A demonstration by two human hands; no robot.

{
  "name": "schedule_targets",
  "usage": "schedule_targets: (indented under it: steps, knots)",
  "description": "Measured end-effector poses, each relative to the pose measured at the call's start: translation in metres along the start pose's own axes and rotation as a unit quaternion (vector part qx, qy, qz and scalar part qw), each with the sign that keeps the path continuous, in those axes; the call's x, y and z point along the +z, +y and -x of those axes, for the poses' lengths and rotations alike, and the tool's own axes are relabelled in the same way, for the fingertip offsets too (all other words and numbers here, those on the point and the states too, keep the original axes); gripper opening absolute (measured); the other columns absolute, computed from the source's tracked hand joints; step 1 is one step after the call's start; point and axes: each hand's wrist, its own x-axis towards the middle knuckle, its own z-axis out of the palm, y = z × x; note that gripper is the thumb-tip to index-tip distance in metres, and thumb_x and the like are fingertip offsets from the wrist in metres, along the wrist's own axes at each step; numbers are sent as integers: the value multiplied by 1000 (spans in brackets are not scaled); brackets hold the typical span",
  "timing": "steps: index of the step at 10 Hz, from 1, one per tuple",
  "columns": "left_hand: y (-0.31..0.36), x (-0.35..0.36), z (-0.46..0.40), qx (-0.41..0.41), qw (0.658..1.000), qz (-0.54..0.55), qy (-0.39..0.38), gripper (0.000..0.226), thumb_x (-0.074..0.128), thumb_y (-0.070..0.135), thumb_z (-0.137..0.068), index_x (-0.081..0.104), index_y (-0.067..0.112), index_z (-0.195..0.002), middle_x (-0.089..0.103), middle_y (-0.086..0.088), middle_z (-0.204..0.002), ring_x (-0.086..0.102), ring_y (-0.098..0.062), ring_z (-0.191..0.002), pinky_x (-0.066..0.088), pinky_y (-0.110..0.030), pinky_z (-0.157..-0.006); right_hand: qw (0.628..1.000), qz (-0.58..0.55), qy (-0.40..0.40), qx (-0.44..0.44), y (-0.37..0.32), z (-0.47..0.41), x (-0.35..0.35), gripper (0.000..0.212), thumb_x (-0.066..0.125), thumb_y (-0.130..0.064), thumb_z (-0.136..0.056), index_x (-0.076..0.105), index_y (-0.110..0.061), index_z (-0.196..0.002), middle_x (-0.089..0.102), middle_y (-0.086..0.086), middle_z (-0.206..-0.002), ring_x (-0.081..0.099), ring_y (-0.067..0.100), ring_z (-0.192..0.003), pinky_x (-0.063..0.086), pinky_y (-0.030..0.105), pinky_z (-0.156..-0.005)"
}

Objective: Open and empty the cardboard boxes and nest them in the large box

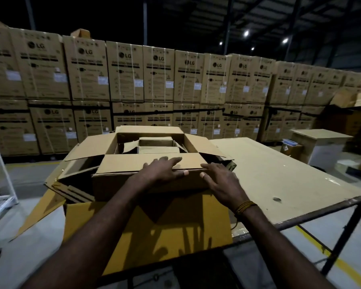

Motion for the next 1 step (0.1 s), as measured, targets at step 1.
schedule_targets:
  steps: [1]
  knots:
    - [34, 21, 24, -35, 998, -14, 40, 75, 43, 69, -90, 16, 41, -154, 14, -9, -164, 11, -36, -149, 8, -66, -115, 1000, -3, -17, -6, 23, 30, -18, 44, 46, -47, -100, 44, -36, -142, 45, -3, -148, 45, 20, -133, 28, 56, -113]
